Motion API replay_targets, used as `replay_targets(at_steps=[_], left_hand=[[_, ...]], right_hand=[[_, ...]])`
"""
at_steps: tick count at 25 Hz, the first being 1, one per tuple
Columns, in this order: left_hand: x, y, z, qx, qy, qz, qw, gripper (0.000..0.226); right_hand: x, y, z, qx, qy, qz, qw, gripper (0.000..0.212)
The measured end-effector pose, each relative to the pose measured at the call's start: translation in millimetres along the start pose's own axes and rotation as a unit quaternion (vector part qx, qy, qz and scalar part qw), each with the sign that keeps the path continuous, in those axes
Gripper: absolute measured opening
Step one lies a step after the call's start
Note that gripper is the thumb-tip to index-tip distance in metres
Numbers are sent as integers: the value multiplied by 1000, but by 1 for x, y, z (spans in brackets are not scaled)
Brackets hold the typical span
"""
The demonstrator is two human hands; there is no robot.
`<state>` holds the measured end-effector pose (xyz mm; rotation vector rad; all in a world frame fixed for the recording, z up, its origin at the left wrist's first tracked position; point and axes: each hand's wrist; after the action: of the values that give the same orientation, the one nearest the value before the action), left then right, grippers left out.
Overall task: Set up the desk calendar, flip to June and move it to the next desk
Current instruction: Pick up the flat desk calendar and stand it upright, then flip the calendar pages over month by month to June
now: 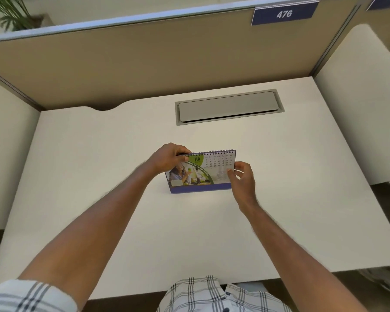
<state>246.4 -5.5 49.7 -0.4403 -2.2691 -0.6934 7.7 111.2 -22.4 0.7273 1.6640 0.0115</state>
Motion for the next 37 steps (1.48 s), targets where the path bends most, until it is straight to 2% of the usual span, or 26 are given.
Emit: replay_targets(at_steps=[6,10,12,14,16,17,20,25,28,31,34,37], left_hand=[[-15,15,0,1,16,0,1000,26],[-23,16,1,22,43,-11,999,23],[-30,16,4,90,30,-9,995,27],[-39,20,15,219,13,-31,975,44],[-45,31,34,347,100,-95,928,53],[-48,37,45,379,166,-127,902,52],[-51,50,72,365,316,-190,855,38],[-62,56,77,336,382,-193,839,19],[-66,61,72,278,461,-193,820,16],[-69,65,76,271,547,-199,766,13],[-70,67,85,280,552,-211,757,14],[-68,70,91,282,536,-242,758,13]], right_hand=[[-9,3,7,-6,-19,16,1000,13],[-10,-4,1,-38,-30,27,998,14],[-9,-7,-1,-53,-29,40,997,14],[-8,-10,-3,-58,-36,54,996,13],[-9,-12,-3,-58,-43,64,995,13],[-10,-12,-3,-58,-45,68,995,13],[-12,-12,0,-50,-50,80,994,11],[-13,-6,3,-50,-60,95,992,8],[-13,3,4,-56,-45,97,993,20],[-9,15,4,-71,-27,108,991,33],[2,28,4,-95,1,111,989,43],[13,38,4,-78,29,113,990,46]])
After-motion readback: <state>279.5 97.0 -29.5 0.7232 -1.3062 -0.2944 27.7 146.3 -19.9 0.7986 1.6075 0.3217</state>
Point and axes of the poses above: each hand's wrist, its own y-axis away from the middle knuckle, its own z-axis out of the palm, x = y × z, and after that the axes turned 6 degrees about z, right-handed
